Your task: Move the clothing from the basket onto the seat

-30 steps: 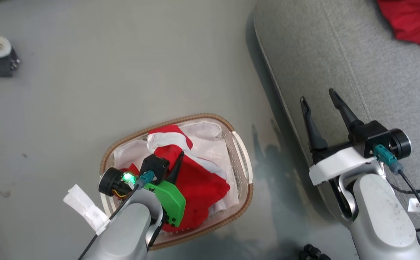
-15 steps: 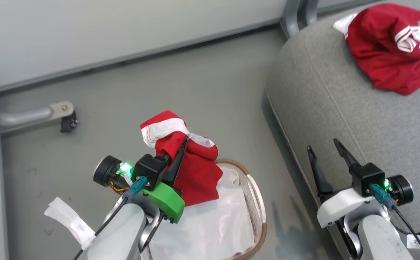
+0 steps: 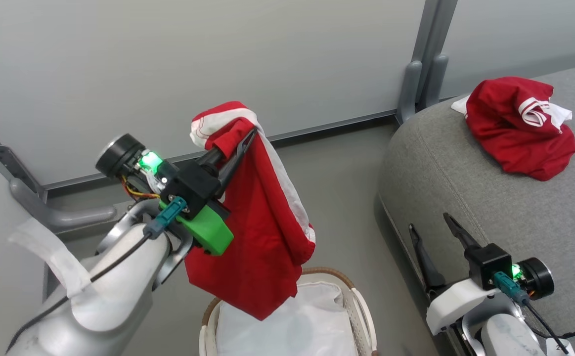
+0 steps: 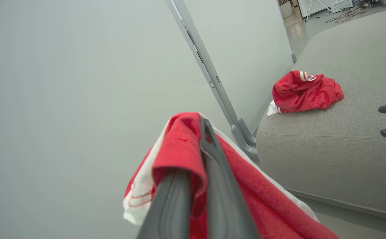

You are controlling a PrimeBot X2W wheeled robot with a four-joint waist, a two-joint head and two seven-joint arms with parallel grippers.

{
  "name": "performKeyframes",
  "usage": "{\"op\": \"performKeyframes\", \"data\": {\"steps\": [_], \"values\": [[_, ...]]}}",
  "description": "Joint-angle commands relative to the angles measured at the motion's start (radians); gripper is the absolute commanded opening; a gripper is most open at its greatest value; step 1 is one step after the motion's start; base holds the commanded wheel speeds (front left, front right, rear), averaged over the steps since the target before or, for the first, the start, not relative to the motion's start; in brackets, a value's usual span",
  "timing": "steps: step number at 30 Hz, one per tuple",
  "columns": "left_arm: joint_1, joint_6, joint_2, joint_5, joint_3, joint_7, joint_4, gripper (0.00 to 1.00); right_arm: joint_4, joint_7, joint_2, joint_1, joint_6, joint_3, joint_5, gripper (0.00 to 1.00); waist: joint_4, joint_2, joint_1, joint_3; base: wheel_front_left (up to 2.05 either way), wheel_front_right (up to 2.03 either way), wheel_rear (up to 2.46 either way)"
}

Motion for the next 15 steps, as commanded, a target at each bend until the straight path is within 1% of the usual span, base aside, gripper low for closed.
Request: {"op": "performKeyframes", "data": {"steps": [1, 4, 9, 15], "values": [[-0.032, -0.002, 0.023, -0.011, -0.010, 0.010, -0.017, 0.00, 0.000, -0.002, -0.003, 0.011, -0.001, 0.017, 0.002, 1.00, 0.007, 0.0000, 0.0001, -0.022, 0.00, 0.00, 0.00], [-0.080, -0.002, 0.065, -0.029, -0.035, 0.031, -0.051, 0.00, 0.005, -0.002, -0.004, 0.014, -0.001, 0.054, 0.002, 1.00, 0.005, 0.0000, 0.0001, -0.029, 0.00, 0.00, 0.00], [-0.137, -0.002, 0.101, -0.052, -0.050, 0.047, -0.087, 0.00, 0.012, -0.002, -0.003, 0.005, -0.001, 0.092, 0.005, 1.00, 0.007, 0.0000, 0.0001, -0.039, 0.00, 0.00, 0.00], [-0.176, -0.002, 0.095, -0.067, -0.046, 0.049, -0.113, 0.00, 0.022, -0.002, -0.003, -0.029, -0.001, 0.153, 0.010, 1.00, 0.015, 0.0000, 0.0001, -0.047, 0.00, 0.00, 0.00]]}}
